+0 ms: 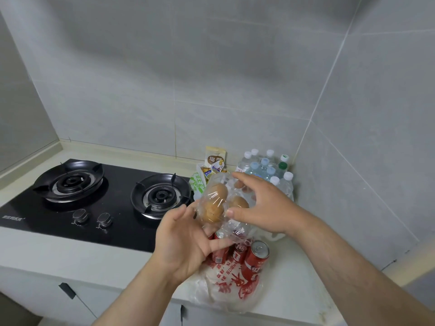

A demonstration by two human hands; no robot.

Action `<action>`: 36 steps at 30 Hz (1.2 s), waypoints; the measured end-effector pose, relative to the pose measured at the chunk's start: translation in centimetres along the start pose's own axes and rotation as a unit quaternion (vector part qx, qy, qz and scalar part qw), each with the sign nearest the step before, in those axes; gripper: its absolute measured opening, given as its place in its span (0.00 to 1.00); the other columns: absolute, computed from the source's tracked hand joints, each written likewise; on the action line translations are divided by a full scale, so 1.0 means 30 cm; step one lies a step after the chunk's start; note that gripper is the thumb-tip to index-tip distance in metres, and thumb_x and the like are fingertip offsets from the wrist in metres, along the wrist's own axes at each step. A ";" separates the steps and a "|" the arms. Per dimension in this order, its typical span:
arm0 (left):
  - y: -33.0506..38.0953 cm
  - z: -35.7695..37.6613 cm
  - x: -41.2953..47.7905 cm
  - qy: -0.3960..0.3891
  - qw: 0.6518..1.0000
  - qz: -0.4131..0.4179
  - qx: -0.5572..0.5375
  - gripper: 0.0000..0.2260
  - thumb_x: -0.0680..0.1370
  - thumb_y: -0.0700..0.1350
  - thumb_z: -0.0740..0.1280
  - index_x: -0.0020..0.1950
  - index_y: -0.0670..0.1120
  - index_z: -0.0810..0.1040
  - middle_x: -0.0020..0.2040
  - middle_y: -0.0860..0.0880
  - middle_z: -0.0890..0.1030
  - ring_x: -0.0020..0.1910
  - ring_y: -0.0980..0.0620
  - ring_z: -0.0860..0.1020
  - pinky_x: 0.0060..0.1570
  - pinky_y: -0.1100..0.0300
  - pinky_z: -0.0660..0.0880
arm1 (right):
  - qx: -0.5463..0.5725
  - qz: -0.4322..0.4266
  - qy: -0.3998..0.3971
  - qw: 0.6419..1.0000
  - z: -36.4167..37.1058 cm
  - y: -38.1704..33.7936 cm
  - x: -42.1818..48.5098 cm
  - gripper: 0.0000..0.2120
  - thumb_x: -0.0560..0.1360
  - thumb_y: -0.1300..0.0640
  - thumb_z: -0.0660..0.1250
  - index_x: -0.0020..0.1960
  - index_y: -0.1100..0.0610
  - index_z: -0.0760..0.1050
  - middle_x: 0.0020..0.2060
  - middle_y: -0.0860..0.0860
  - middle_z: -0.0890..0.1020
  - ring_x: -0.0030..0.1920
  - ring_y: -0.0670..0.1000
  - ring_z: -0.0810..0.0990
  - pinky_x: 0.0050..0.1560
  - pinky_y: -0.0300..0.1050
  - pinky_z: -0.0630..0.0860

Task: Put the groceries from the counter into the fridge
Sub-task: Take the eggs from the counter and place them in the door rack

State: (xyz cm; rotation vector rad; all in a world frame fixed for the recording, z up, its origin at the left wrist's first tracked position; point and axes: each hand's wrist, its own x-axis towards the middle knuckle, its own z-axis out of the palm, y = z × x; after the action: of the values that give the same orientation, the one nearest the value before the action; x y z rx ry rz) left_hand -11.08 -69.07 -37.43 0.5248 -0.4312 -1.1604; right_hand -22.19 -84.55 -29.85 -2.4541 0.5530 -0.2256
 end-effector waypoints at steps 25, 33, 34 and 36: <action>0.049 -0.004 0.019 0.092 0.995 -0.028 -0.021 0.22 0.77 0.55 0.62 0.61 0.41 0.82 0.56 0.38 0.81 0.50 0.44 0.78 0.43 0.51 0.80 | 0.045 -0.036 -0.099 0.993 -0.032 0.020 0.000 0.44 0.58 0.35 0.77 0.72 0.33 0.64 0.69 0.36 0.67 0.69 0.37 0.67 0.70 0.42 0.68; -0.034 0.050 0.014 0.052 0.973 0.075 0.214 0.39 0.67 0.59 0.75 0.75 0.55 0.65 0.69 0.50 0.76 0.69 0.48 0.73 0.69 0.43 0.66 | 0.164 0.053 0.073 0.982 0.014 -0.040 0.026 0.31 0.70 0.38 0.72 0.70 0.43 0.70 0.62 0.43 0.73 0.64 0.44 0.72 0.63 0.44 0.70; -0.036 0.052 0.018 0.049 0.968 0.081 0.231 0.40 0.67 0.56 0.77 0.75 0.55 0.65 0.69 0.50 0.76 0.69 0.48 0.74 0.69 0.42 0.67 | 0.145 0.059 0.078 0.985 0.020 -0.043 0.025 0.33 0.69 0.35 0.71 0.71 0.42 0.70 0.64 0.44 0.73 0.64 0.44 0.71 0.63 0.44 0.69; -0.032 0.052 0.023 0.056 0.967 0.091 0.232 0.42 0.65 0.56 0.79 0.75 0.54 0.65 0.68 0.48 0.77 0.67 0.46 0.75 0.69 0.39 0.67 | 0.109 0.062 0.074 0.989 0.028 -0.050 0.019 0.38 0.65 0.28 0.68 0.72 0.40 0.67 0.68 0.45 0.71 0.67 0.45 0.70 0.64 0.45 0.69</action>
State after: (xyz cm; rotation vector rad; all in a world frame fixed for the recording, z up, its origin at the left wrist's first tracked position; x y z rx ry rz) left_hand -12.47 -70.27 -36.72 0.9339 -0.6439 -0.8460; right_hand -20.94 -83.28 -29.61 -2.1938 0.7036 -0.3971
